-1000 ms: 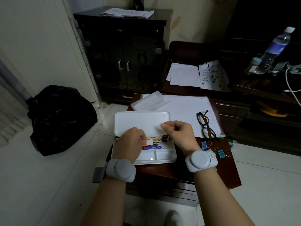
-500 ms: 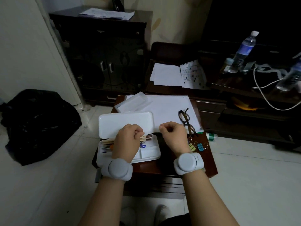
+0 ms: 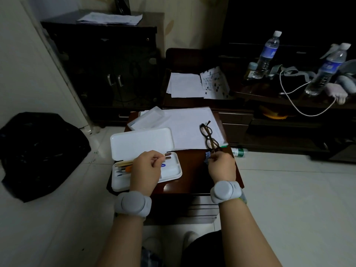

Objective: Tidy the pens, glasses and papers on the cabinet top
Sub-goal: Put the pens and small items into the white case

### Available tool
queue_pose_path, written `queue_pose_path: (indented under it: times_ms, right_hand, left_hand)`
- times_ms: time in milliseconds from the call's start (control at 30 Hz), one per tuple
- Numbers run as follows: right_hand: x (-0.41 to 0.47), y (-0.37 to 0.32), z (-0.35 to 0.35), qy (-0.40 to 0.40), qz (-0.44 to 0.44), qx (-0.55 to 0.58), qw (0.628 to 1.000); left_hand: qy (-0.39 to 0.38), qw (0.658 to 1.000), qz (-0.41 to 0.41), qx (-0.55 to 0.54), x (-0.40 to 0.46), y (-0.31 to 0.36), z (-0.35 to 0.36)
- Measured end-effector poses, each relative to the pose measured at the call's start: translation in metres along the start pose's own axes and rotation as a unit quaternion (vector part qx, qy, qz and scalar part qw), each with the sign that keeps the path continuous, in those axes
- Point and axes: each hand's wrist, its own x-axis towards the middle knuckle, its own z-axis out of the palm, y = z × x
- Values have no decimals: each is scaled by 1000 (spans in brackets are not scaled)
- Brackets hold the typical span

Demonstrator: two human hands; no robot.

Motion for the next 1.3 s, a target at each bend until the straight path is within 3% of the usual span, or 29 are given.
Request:
queue_pose_path:
  times_ms: [267, 733, 933, 1033, 1133, 1300]
  right_hand:
    - [7, -4, 1, 33, 9, 2, 999]
    - [12, -4, 7, 9, 26, -11, 1000]
    - [11, -10, -5, -33, 31, 82, 996]
    - [8, -20, -10, -81, 39, 190, 978]
    - [-1, -36, -9, -162, 56, 323, 931]
    - [-8, -52, 4, -251, 62, 381, 888]
  left_hand:
    - [1, 1000, -7, 2, 3, -3, 5]
    - [11, 1000, 7, -4, 11, 1, 7]
    - [-7, 1000, -6, -19, 14, 1, 9]
    - [-54, 996, -25, -72, 14, 3, 13]
    - [-118, 983, -47, -130, 15, 9, 16]
    - [-188, 963, -50, -189, 16, 18, 17]
